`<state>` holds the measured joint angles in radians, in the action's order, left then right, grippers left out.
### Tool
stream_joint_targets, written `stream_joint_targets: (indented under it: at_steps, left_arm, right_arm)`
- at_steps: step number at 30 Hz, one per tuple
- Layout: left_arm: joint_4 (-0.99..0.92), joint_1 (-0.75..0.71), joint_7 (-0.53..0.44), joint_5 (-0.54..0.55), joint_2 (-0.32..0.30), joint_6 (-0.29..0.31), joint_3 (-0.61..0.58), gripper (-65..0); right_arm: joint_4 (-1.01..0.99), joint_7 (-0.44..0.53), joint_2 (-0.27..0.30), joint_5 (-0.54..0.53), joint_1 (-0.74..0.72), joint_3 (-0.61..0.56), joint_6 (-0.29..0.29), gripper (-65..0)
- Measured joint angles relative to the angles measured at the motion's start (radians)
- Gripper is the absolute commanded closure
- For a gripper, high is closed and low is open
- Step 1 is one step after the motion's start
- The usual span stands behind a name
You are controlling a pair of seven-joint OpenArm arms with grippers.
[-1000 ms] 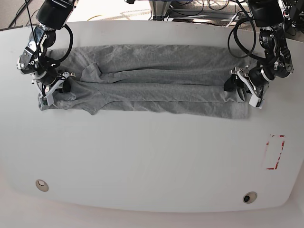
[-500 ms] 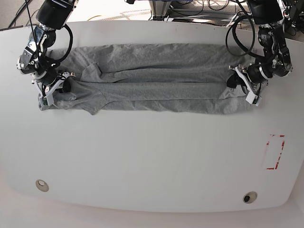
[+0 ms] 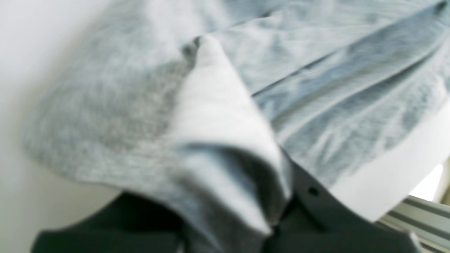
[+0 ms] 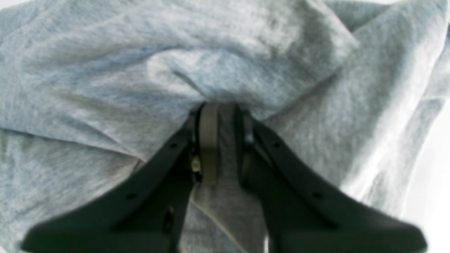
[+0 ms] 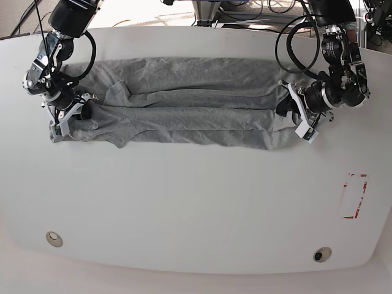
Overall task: Layout the t-shirt on the table in an organized manner, then fold the t-shirt properly
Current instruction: 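Fold the shirt end held by the left gripper toward the right gripper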
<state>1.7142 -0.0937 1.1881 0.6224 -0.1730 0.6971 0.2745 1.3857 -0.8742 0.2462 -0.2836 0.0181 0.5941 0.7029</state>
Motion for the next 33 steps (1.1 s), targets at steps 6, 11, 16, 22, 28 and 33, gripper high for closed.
stream_joint_targets:
  at_steps: [6, 11, 16, 22, 28, 33]
  left_arm:
    - [0.005, 0.044, 0.026, -0.008, 0.057, -0.001, -0.098, -0.3]
    - [0.005, 0.066, 0.026, -0.008, 0.119, -0.001, -0.155, -0.3]
    - [0.004, 0.088, 0.026, -0.008, 0.184, 0.000, -0.194, -0.3]
    - [-0.032, 0.108, 0.024, -0.008, 0.251, 0.000, -0.245, -0.3]
    - [-0.142, 0.124, 0.025, -0.009, 0.304, -0.001, -0.251, -0.4]
    - [-0.215, 0.158, 0.023, -0.011, 0.307, -0.001, -0.249, -0.6]
  right_arm:
    - [0.000, 0.000, -0.001, 0.000, 0.000, 0.000, 0.000, -7.9]
    - [0.000, 0.001, -0.005, 0.000, 0.000, 0.000, 0.000, -7.9]
    - [0.014, 0.002, -0.018, 0.014, 0.000, 0.002, -0.005, -7.9]
    - [0.033, -0.001, -0.025, 0.019, 0.003, 0.000, -0.007, -7.9]
    - [0.035, -0.002, -0.025, 0.019, 0.003, 0.000, -0.006, -7.9]
    - [0.035, -0.002, -0.025, 0.019, 0.003, 0.000, -0.006, -7.9]
